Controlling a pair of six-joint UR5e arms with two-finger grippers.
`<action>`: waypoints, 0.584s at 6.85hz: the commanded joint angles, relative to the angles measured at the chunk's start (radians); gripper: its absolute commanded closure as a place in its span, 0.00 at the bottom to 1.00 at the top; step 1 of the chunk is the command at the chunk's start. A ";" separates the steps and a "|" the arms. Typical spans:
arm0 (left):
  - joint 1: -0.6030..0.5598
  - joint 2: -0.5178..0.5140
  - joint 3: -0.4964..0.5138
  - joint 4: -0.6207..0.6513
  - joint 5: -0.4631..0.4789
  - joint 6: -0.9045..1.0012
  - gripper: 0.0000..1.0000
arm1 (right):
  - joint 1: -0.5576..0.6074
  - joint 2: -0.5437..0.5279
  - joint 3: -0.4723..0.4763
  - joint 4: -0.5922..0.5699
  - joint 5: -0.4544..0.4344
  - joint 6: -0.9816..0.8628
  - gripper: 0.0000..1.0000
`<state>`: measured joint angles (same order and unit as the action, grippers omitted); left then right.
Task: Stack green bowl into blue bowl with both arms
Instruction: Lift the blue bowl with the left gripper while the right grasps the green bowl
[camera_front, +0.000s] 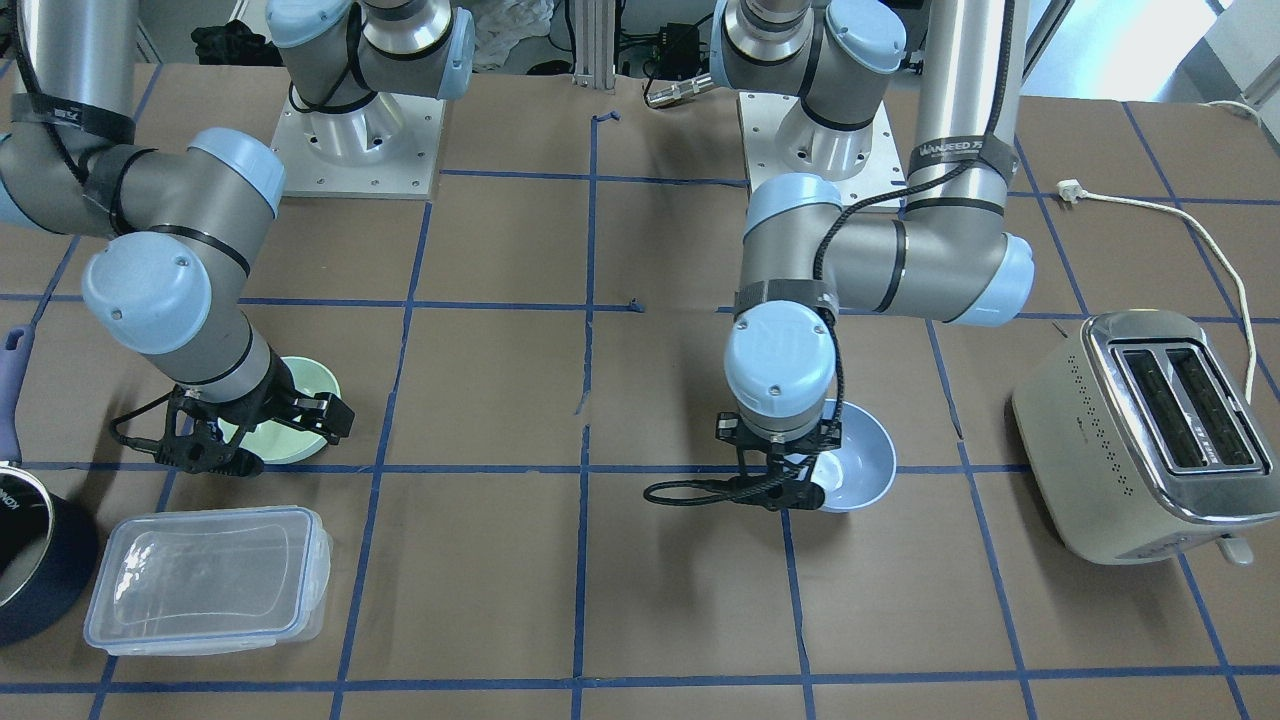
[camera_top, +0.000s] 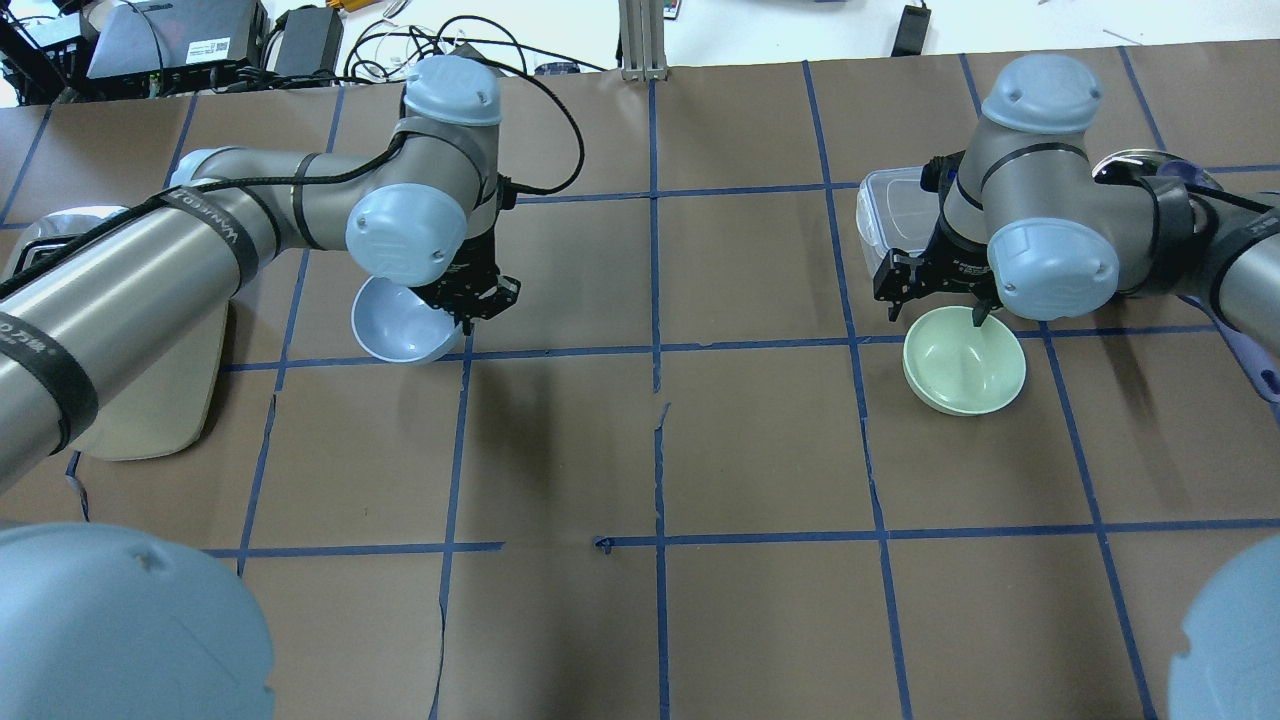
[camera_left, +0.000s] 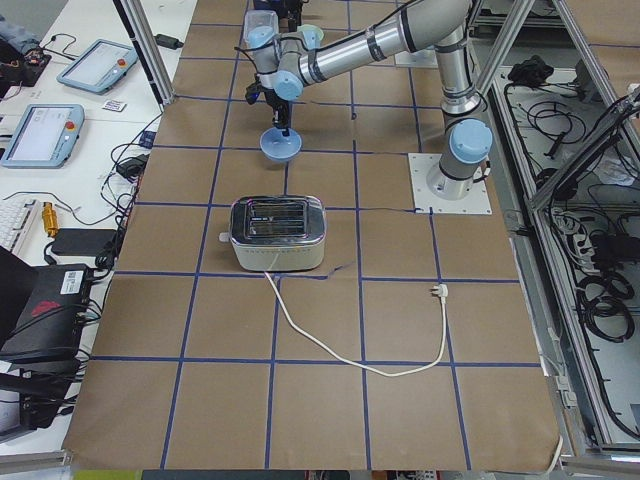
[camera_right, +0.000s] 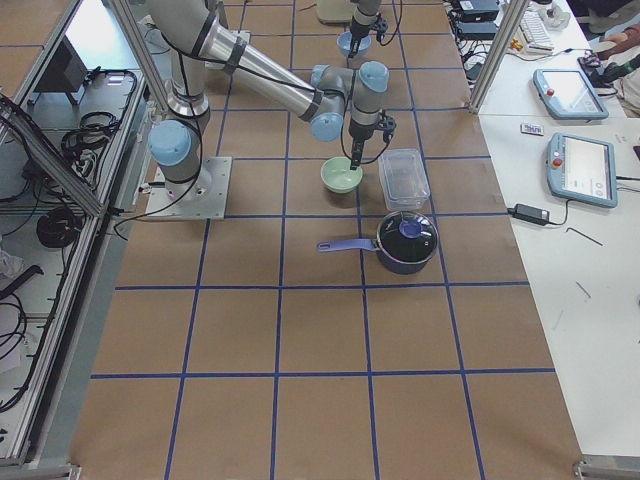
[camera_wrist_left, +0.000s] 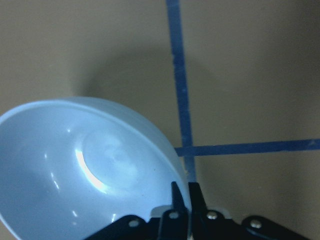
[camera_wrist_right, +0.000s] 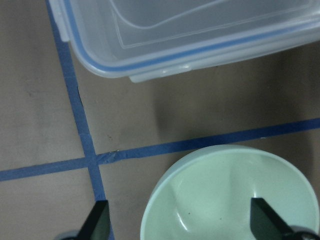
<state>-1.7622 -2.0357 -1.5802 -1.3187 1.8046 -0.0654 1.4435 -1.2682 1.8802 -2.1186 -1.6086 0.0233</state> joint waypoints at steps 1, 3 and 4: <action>-0.147 -0.027 0.063 0.031 -0.102 -0.021 1.00 | 0.000 0.027 0.019 -0.033 0.009 -0.003 0.00; -0.222 -0.082 0.060 0.180 -0.174 0.010 1.00 | 0.000 0.052 0.017 -0.040 0.007 -0.006 0.08; -0.261 -0.109 0.062 0.187 -0.171 0.012 1.00 | 0.000 0.055 0.017 -0.040 0.009 -0.003 0.51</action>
<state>-1.9786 -2.1130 -1.5202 -1.1603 1.6432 -0.0607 1.4434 -1.2209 1.8977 -2.1562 -1.6008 0.0186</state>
